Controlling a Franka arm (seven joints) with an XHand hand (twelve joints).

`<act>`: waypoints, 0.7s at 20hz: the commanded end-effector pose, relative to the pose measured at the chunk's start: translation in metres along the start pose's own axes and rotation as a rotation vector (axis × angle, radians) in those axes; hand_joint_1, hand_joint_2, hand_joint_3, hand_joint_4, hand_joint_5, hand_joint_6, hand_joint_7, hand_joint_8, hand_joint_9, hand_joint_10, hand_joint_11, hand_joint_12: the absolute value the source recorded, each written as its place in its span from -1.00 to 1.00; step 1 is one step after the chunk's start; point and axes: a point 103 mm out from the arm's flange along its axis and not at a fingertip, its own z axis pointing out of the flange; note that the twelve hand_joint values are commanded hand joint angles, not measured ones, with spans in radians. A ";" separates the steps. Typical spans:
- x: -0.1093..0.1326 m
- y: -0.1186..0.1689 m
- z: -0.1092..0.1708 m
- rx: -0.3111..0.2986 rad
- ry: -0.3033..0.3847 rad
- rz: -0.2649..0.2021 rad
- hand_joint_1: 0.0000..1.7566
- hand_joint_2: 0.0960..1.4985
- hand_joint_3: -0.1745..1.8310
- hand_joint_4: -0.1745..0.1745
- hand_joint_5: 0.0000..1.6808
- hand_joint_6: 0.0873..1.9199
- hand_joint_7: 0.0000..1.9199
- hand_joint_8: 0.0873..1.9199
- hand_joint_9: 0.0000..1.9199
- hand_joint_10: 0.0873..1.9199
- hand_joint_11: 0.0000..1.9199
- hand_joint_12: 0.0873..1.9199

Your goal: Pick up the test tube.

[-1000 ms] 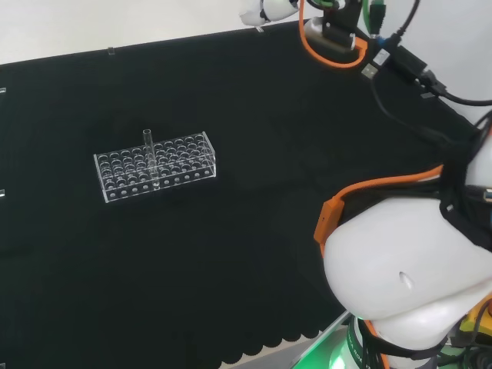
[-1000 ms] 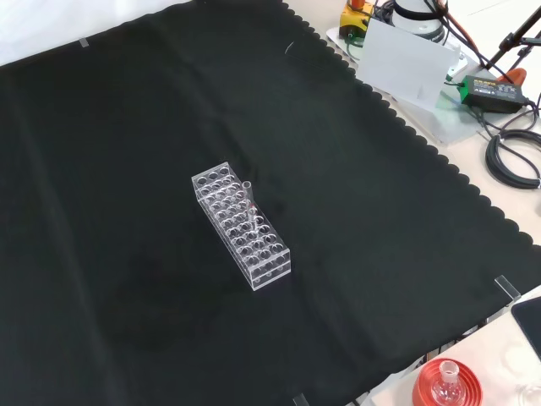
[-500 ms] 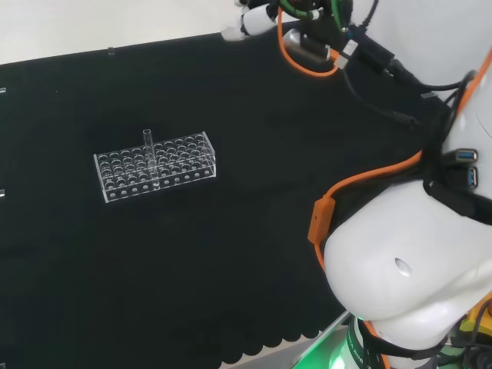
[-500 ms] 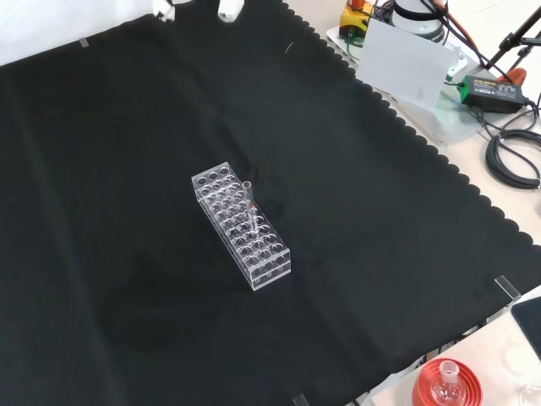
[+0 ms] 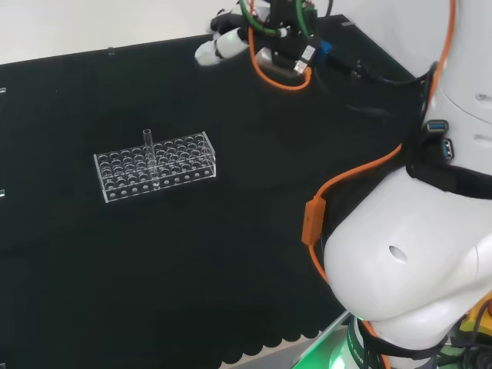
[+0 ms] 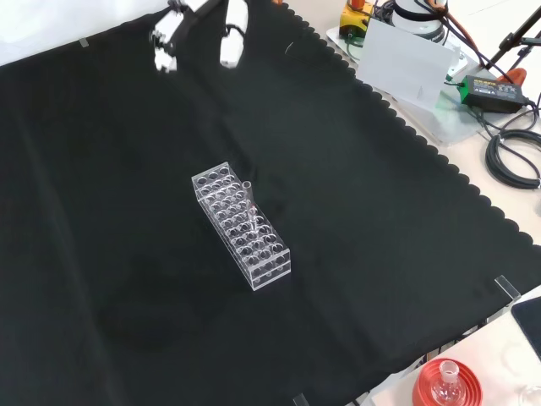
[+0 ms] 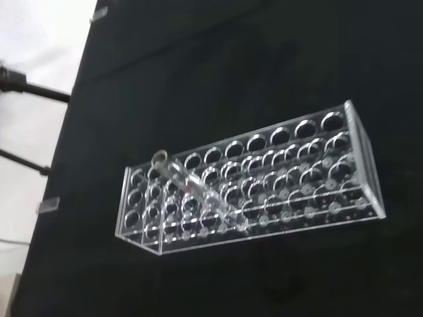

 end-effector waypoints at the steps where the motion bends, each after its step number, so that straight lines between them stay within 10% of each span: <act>1: 0.014 0.027 0.031 0.054 -0.022 -0.045 -0.14 0.17 -0.71 -0.06 -0.64 -1.00 -0.77 -0.27 -0.89 -0.09 -1.00 0.39; 14: 0.014 0.053 0.088 0.141 -0.023 -0.067 -0.07 0.15 -0.69 -0.09 -0.58 -1.00 -0.73 -0.25 -0.85 -0.09 -1.00 0.40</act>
